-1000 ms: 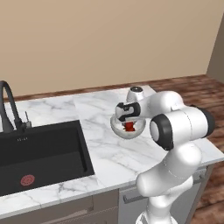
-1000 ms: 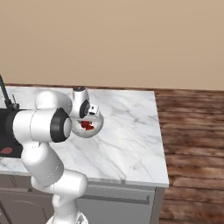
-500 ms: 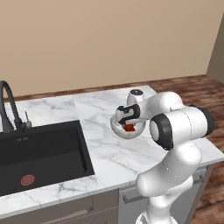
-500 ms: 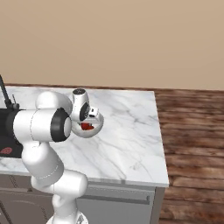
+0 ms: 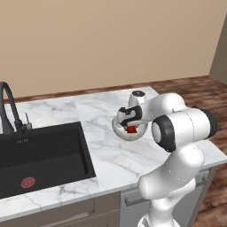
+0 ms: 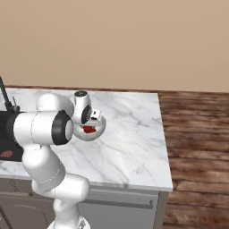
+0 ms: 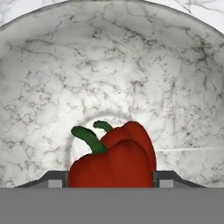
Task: Pick the bell peppers from the cabinet and place them in one bowl. Pick the tangerine from the sink and place it in the other bowl.
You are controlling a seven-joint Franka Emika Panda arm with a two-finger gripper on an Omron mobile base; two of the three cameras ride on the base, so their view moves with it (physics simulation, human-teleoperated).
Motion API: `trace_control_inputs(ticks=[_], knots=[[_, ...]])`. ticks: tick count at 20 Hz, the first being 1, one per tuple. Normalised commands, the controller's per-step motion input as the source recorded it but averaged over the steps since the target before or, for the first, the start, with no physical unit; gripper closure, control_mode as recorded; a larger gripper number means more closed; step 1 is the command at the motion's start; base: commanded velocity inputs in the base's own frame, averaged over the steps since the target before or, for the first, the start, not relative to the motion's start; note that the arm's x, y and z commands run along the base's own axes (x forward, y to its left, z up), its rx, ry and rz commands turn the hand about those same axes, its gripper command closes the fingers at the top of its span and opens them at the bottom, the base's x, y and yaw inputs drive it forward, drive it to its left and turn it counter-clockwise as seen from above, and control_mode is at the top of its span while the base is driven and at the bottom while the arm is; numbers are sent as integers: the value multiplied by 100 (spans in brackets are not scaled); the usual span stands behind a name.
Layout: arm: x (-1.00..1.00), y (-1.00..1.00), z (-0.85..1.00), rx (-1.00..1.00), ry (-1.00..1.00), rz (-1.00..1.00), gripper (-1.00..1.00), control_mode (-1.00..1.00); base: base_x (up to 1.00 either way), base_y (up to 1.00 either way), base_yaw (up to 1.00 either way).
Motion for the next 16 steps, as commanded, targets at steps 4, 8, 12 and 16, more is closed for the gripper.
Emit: trace_control_inputs(ticks=[4,8,12,16], knots=[[0,0,0,0,2,0,-100,-100,0,0,0],[0,0,0,0,1,0,-100,-100,0,0,0],[0,1,40,0,0,0,-100,-100,0,0,0],[-9,0,79,2,-3,0,-100,-100,0,0,0]])
